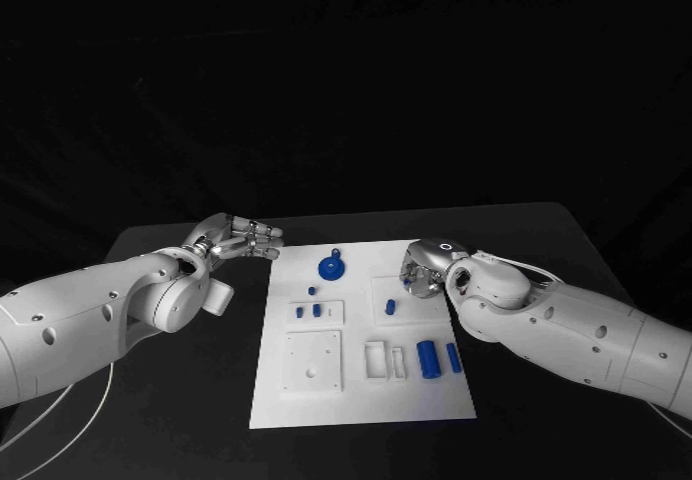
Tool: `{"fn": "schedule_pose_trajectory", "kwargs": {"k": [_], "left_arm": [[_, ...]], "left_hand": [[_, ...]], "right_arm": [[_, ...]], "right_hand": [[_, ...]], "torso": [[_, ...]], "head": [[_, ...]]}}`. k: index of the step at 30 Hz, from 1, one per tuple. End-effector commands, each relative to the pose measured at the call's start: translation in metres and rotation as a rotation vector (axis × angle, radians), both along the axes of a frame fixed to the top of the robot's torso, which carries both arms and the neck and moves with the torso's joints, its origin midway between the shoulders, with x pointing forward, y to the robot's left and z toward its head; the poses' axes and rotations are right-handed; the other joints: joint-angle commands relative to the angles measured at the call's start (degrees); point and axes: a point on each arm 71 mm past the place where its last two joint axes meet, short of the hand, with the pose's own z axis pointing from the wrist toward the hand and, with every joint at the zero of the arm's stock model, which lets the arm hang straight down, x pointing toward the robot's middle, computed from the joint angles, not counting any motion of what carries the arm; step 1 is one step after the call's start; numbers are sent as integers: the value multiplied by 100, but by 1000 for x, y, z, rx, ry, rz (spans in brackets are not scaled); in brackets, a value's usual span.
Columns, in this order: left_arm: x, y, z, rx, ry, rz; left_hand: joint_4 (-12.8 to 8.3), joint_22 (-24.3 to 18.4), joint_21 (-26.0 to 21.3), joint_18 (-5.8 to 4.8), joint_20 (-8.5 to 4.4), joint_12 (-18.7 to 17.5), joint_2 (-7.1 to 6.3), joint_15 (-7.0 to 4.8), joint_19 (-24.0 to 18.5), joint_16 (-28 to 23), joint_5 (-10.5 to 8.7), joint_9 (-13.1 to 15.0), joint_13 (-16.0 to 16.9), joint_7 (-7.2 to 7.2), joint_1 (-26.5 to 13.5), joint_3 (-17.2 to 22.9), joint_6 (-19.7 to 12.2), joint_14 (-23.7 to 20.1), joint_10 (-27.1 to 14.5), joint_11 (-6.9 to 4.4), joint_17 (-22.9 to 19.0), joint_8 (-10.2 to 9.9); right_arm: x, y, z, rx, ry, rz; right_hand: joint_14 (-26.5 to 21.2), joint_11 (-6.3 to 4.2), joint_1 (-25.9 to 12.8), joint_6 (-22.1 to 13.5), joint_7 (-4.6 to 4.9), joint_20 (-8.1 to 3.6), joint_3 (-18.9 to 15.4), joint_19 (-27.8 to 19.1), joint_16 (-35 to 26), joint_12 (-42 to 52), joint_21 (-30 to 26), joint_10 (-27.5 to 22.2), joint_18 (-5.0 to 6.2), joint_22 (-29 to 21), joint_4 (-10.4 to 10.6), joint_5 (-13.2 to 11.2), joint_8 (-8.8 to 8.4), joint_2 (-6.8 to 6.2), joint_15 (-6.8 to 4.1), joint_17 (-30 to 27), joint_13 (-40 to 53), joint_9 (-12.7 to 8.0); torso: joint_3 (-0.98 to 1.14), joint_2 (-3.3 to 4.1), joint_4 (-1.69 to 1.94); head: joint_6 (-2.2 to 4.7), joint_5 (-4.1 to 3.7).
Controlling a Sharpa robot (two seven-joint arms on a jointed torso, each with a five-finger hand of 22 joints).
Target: Assemble the parts on the task board
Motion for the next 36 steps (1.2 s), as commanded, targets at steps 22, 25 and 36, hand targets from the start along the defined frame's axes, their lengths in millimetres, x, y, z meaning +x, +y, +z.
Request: {"fn": "schedule_pose_trajectory", "kwargs": {"k": [22,25,36], "left_arm": [[3,0,2,-8,-11,7],[3,0,2,-8,-17,13],[7,-10,5,-16,-43,24]], "left_hand": [[-57,8,24,-43,-14,22,7,12,19,-33,36,1,7,12,20,13,-60,31,-74,13,4,-4],[-57,8,24,-43,-14,22,7,12,19,-33,36,1,7,12,20,13,-60,31,-74,13,4,-4],[-66,14,22,-38,-6,21,11,17,12,-39,36,2,7,15,12,14,-68,21,-84,18,5,-2]], "right_arm": [[3,0,44,349,61,19],[-2,11,48,388,52,57],[-29,60,53,405,11,220]], "right_hand": [[-6,23,-29,28,20,-53,-30,182,43,9,-67,14,97,65,-39,49,19,94,-46,-72,-21,10],[-6,25,-34,22,21,-49,-36,185,45,7,-72,9,110,69,-40,77,18,103,-45,-77,-22,9],[-3,27,-35,17,22,-41,-62,192,55,9,-82,4,127,85,-60,113,19,117,-43,-94,-21,10]], "torso": [[6,-8,-25],[-3,-11,-20],[-48,-34,-17]], "head": [[84,167],[122,211],[74,547]]}}
